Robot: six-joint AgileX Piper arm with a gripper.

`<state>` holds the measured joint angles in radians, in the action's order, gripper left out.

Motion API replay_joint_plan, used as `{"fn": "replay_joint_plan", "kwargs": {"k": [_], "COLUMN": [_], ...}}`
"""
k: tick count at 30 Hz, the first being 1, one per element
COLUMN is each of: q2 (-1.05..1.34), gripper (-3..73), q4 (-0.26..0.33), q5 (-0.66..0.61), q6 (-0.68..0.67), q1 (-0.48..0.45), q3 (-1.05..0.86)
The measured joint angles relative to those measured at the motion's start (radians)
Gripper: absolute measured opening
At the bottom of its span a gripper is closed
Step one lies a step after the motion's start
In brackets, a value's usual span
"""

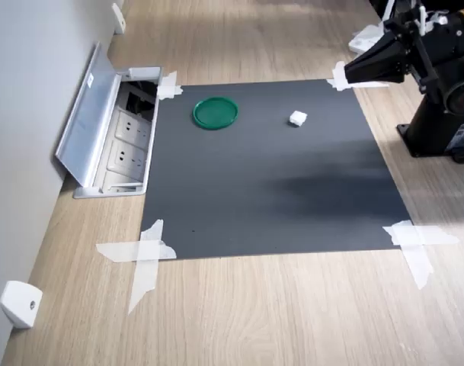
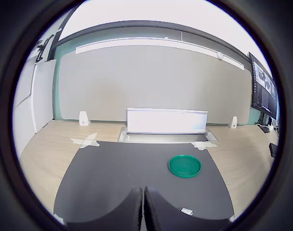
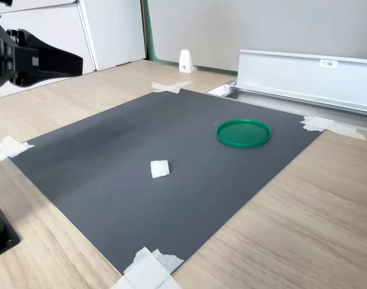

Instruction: Grasp a white terminal and put it on the green lid.

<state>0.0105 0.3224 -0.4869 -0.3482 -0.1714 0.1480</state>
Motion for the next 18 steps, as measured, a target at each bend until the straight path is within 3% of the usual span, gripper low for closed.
{"fn": "replay_joint_plan", "kwargs": {"k": [18], "q2": [-0.064], "gripper": [-0.9], "q4": [-0.001], "q5": [-0.010], "q6": [0.000], "q1": [0.000], "q3": [0.034]}}
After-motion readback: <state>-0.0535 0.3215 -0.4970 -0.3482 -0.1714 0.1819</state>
